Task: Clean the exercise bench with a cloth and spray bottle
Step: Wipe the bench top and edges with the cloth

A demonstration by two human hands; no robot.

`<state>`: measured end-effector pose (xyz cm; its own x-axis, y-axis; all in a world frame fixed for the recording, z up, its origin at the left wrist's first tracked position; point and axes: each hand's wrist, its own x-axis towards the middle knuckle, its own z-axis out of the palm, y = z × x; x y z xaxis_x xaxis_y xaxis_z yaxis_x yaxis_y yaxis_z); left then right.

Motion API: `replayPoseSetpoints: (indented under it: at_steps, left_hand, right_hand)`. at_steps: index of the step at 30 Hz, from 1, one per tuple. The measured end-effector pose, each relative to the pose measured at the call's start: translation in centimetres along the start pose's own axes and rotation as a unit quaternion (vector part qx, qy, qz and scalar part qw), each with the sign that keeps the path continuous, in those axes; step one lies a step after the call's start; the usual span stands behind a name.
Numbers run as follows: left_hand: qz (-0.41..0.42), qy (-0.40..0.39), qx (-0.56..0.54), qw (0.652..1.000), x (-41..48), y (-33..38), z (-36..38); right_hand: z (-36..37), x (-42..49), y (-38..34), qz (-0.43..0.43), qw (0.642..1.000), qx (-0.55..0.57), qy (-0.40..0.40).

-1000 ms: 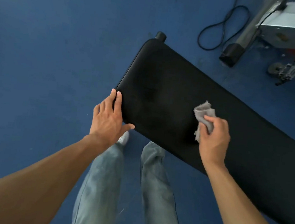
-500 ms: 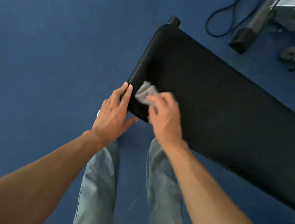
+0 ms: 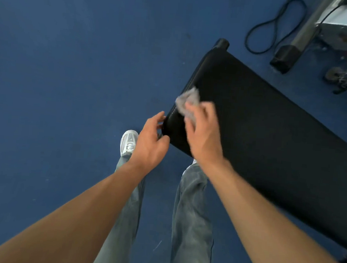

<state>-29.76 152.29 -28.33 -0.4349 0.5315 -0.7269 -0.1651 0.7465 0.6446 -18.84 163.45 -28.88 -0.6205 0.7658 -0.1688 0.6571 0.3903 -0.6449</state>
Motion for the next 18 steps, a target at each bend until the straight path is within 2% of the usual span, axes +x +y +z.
replayPoseSetpoints:
  at_steps: [3,5,10,13,15,17,18]
  left_hand:
    - [-0.054,-0.009,-0.086,0.995,0.7,0.5,-1.2]
    - [-0.067,-0.018,-0.098,0.993,1.1,0.9,-1.8]
    - [-0.080,-0.002,-0.074,0.994,1.1,1.9,-2.1]
    - [-0.077,0.008,-0.074,0.994,0.9,2.0,-2.0]
    - [-0.091,0.011,-0.085,0.992,0.9,2.0,-2.0]
    - [-0.104,0.018,-0.097,0.990,0.8,2.3,-2.1]
    - [-0.110,0.021,-0.110,0.988,0.8,2.4,-2.2]
  right_hand:
    - [0.8,-4.9,-0.2,-0.080,0.987,-0.043,-0.129]
    - [-0.3,-5.1,0.4,-0.098,0.982,-0.066,-0.148]
    - [-3.7,4.2,2.7,-0.024,0.996,-0.089,-0.014]
    - [-5.2,11.4,3.2,0.106,0.985,-0.092,0.098]
    - [-5.2,14.1,3.0,0.182,0.970,-0.080,0.136]
    - [-4.1,14.6,1.7,0.172,0.972,-0.093,0.129]
    - [-3.4,14.0,0.6,0.129,0.980,-0.098,0.112]
